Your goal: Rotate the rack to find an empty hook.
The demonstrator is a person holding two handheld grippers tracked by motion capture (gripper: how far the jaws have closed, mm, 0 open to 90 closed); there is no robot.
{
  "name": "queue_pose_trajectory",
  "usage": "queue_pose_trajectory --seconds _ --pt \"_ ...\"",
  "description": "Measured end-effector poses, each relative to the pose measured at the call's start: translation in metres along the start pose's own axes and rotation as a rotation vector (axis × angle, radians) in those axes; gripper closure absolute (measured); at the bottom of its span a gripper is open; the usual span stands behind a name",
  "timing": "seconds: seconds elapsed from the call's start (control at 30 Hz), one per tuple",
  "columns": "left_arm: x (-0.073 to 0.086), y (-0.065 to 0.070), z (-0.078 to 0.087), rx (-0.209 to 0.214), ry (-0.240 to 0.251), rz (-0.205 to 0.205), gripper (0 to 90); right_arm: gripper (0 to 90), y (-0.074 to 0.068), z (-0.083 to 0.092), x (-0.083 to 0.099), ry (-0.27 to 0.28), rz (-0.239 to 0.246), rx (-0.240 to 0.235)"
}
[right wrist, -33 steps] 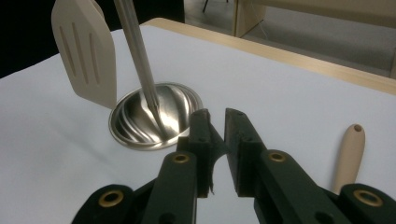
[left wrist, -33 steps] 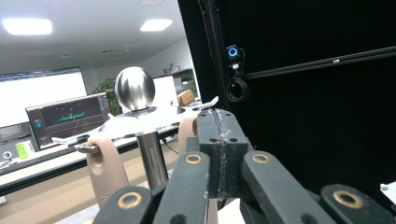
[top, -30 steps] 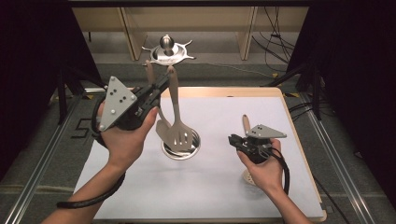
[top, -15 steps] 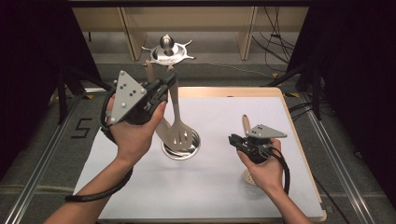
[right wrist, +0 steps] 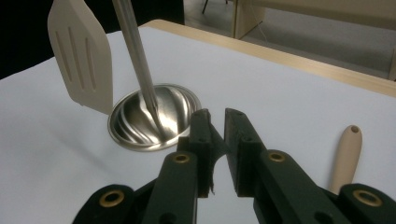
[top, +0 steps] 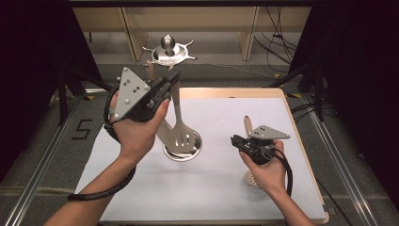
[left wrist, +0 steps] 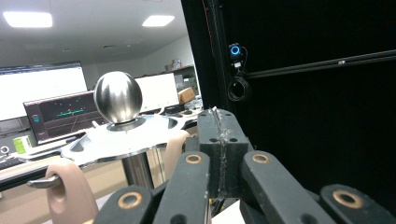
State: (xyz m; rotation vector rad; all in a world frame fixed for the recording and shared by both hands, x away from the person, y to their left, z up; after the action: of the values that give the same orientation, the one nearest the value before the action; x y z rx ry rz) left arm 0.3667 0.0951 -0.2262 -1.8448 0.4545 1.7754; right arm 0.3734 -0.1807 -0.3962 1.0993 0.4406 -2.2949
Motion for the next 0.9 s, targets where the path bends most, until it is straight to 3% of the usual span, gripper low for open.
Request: queue_pose_trajectory --seconds 0.13,0.17,0.2,0.53,0.6,0.87,0.9 --pt "0.0001 0.0001 0.0004 -0.004 -0.002 -0.004 89.6 81.9 0.0 0.0007 0.0001 -0.003 0.0 0.002" --pt "0.0 -0.0002 0.0006 -0.004 -0.001 -0.003 89.6 81.9 0.002 0.0015 -0.0001 0.004 0.021 0.03" --pt "0.0 -0.0004 0.0007 -0.004 -0.001 -0.002 89.6 81.9 0.0004 0.0006 0.0004 0.008 0.0 0.02" --pt "0.0001 -0.0026 0.0032 -0.009 -0.004 -0.006 89.6 82.0 0.0013 0.0005 0.0003 0.005 0.01 0.02" --pt "0.0 -0.0037 0.0043 -0.018 -0.005 -0.01 89.6 82.0 0.0005 0.0009 0.0002 0.002 -0.009 0.018" --pt "0.0006 -0.0069 0.0073 -0.023 -0.004 -0.005 89.6 82.1 0.0007 0.0009 0.0001 0.004 -0.008 0.025" --pt "0.0006 -0.0074 0.0074 -0.023 -0.002 -0.007 89.6 82.1 0.0023 0.001 0.0003 0.005 0.011 0.036"
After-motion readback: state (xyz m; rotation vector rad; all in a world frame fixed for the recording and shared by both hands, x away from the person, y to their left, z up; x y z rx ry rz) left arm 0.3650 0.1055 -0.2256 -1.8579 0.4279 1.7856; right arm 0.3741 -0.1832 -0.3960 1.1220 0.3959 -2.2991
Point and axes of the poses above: each handheld gripper's, and its own axes: z roughly backward along the jaws, x roughly out of its underside, y roughly to its right, the point moved 2 cm from there along -z, roughly forward along the jaws, and after that the axes turned 10 degrees about -y, right-handed, at the moved point
